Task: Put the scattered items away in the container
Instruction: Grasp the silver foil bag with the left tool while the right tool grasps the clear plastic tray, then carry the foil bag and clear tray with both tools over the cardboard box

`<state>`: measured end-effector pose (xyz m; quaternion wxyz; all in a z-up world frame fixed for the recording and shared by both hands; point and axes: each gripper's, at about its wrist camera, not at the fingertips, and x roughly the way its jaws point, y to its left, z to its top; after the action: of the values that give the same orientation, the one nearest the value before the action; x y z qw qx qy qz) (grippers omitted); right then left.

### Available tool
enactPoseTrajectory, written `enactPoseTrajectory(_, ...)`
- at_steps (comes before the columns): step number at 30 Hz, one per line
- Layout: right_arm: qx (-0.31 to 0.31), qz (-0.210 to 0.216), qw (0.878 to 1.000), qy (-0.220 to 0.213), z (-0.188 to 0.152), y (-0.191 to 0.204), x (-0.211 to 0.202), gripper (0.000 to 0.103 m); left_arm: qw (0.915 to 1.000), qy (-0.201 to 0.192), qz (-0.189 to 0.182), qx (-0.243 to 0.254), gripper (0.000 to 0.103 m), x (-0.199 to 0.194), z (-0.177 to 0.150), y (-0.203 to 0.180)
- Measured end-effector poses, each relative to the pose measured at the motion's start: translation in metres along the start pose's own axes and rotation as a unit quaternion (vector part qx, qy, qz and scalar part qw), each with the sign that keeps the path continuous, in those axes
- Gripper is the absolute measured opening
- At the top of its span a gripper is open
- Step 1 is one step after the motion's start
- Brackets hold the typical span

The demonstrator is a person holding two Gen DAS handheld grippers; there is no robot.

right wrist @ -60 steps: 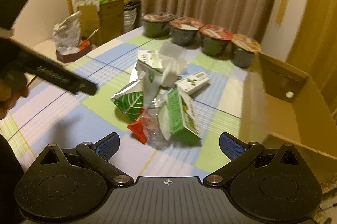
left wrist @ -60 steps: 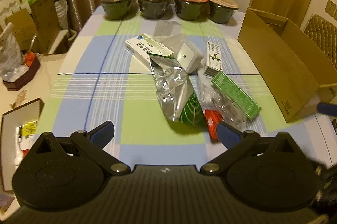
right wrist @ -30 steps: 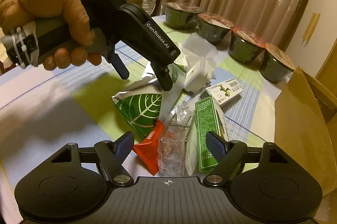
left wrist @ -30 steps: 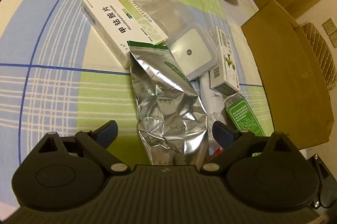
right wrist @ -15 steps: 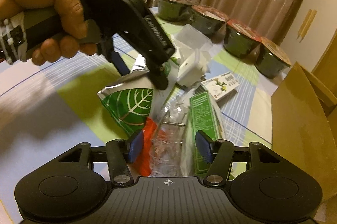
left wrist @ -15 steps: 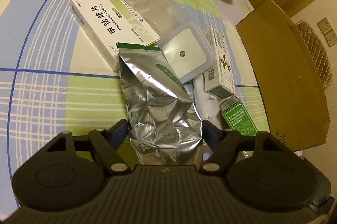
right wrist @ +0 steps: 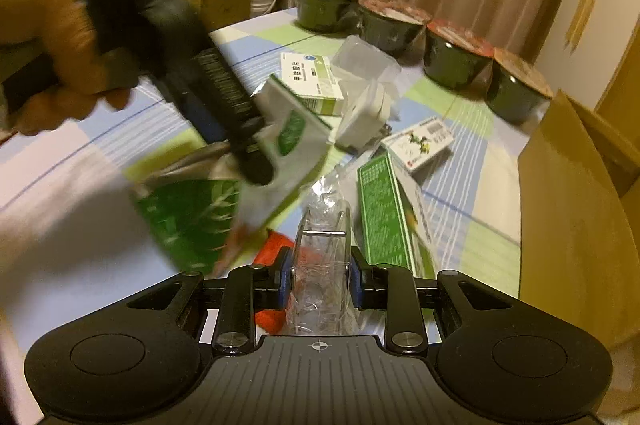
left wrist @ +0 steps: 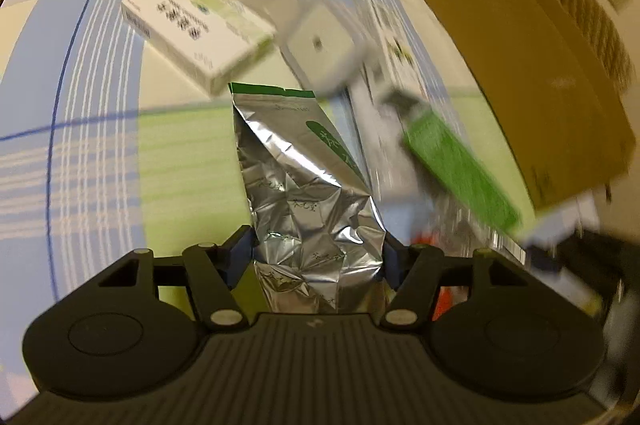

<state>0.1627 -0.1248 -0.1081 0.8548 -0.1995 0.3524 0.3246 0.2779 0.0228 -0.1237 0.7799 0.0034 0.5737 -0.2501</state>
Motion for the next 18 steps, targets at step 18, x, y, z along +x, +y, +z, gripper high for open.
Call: enactPoseTrajectory(18,-0.020,-0.022,1.000,0.008,-0.012,0.007,0.001,0.031,0.9998,0.017,0.005,-0.007,0.061,-0.003,-0.029,0.001)
